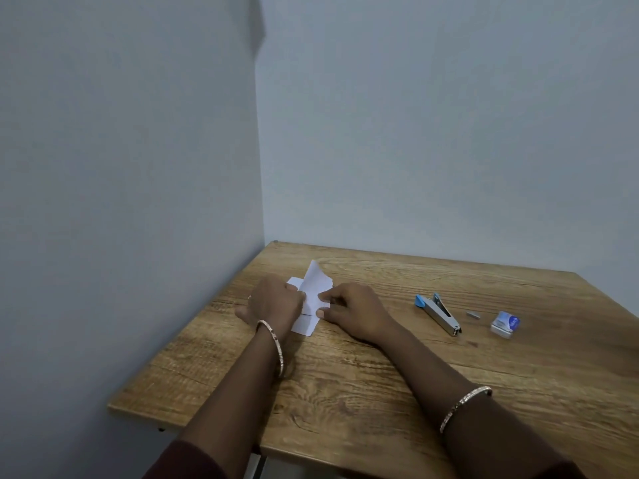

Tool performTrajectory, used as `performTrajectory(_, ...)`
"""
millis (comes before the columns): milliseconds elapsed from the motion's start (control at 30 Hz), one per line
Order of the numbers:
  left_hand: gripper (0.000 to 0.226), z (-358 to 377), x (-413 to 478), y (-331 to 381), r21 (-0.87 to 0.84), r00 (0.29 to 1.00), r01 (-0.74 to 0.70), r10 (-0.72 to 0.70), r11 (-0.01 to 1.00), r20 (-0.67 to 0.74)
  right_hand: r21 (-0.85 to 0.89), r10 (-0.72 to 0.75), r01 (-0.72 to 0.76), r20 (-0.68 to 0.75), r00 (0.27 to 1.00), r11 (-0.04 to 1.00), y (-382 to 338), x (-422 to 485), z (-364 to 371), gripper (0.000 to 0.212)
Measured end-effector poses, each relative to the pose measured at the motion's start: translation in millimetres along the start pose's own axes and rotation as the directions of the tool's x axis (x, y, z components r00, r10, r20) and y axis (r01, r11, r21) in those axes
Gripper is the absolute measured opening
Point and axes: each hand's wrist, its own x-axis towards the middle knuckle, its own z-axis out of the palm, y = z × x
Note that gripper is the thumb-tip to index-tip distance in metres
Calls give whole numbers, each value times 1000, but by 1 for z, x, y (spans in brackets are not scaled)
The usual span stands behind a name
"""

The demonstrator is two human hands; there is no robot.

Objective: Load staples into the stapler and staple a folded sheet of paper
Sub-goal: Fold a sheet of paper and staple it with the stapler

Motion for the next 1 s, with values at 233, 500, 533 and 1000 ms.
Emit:
performTrajectory(233, 15, 5, -6, 16, -635, 964, 128, 56, 762, 262, 572, 330, -114, -290, 898, 812, 2, -4, -30, 53)
performTrajectory(500, 16, 31, -35, 58, -592, 843, 104, 245, 799, 479, 751, 352, 30, -344, 870, 660, 41, -37, -88, 15)
performTrajectory(533, 17, 35, -38, 63, -611, 850, 58, 281, 790, 445, 744, 342, 31, -343, 875, 668, 48, -43, -94, 13)
performTrajectory(1000, 14, 89, -41, 85, -812, 821, -89, 504, 577, 268, 849, 376, 15, -250, 892, 528, 93, -63, -113, 17)
